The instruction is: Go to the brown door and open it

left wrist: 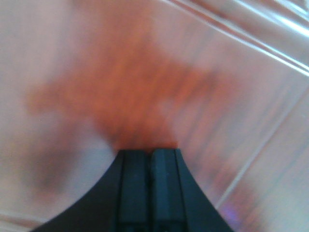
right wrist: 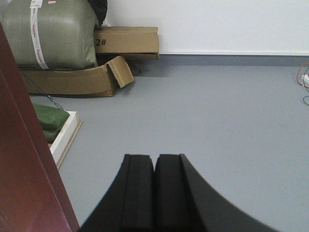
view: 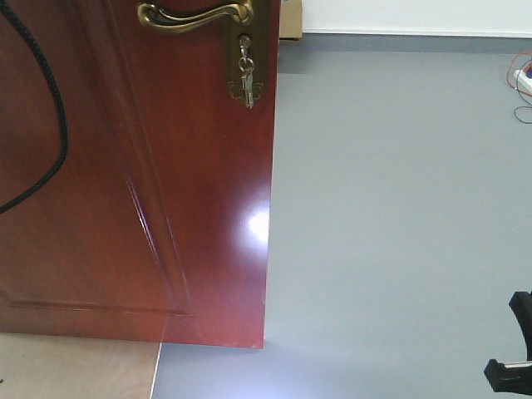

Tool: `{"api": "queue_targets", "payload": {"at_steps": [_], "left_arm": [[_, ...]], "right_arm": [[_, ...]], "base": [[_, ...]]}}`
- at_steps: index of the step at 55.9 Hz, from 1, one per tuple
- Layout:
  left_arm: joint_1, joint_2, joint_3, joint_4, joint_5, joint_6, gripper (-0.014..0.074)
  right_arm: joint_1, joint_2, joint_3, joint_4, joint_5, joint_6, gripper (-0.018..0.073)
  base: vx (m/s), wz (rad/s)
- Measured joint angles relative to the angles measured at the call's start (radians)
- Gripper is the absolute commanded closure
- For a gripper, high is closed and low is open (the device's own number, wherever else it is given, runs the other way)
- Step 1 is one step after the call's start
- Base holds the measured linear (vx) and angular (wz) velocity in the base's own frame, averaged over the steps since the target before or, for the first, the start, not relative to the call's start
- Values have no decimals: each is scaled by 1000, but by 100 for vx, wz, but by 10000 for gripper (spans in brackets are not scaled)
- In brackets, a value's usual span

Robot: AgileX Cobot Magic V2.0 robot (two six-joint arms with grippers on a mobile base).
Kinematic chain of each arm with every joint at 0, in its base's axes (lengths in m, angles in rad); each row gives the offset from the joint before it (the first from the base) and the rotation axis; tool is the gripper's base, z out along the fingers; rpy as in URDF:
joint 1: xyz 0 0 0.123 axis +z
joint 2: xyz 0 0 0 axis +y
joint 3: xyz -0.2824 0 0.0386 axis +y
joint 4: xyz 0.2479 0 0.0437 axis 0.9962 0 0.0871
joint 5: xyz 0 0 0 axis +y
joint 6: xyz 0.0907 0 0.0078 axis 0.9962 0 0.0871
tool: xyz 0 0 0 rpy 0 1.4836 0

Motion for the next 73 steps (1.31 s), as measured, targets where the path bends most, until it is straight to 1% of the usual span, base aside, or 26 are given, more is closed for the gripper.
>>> {"api": "queue_targets", "payload": {"at_steps": [58,73], "left_arm": [[0,-6,0,-1,2,0,603],[0,-6,0,9,2,7,603]], "right_arm": [[0,0,0,0,0,0,559],[0,0,0,0,0,0,559]], "base": [[2,1],[0,0]]}}
